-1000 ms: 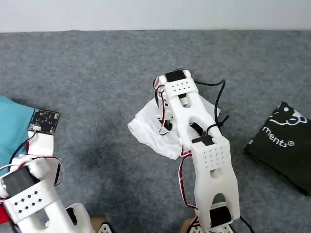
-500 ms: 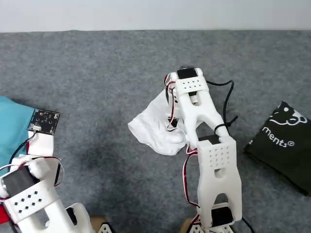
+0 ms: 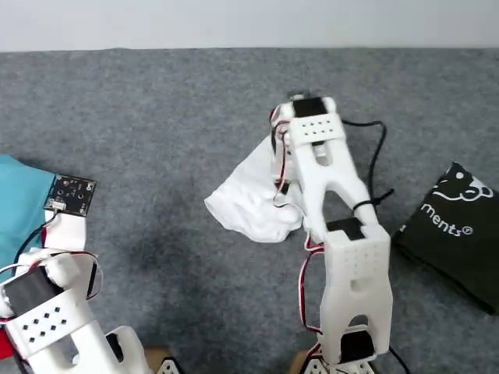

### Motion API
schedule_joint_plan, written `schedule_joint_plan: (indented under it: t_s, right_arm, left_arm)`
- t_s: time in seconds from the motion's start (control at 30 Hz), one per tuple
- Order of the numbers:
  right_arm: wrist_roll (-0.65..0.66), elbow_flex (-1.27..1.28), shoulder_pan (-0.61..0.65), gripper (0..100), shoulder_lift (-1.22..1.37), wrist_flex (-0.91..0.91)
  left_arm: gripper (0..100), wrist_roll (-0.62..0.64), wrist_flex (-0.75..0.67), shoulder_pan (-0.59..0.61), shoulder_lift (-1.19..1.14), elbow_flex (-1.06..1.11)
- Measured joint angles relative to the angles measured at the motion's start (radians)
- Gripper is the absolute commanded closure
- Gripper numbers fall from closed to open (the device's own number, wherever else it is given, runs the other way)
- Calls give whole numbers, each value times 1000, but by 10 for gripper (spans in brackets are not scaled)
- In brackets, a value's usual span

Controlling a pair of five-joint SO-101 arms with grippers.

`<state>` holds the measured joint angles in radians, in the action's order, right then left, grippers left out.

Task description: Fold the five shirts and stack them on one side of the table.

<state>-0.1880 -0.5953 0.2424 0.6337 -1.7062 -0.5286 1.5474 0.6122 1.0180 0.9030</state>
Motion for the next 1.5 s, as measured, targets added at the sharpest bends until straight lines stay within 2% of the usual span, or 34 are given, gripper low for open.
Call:
schedule_joint_plan:
  t_s: [0.43, 0.77, 1.17, 1.5]
  right_arm:
    - [169, 0, -157, 989, -285, -48]
    - [356, 0, -416, 989, -446, -48]
    - [519, 0, -666, 989, -463, -48]
    - [620, 0, -793, 989, -448, -48]
  left_arm:
    - [994, 5, -34, 0, 0, 0]
    - [994, 3, -34, 0, 0, 0]
    - [994, 3, -34, 0, 0, 0]
    - [994, 3, -34, 0, 0, 5]
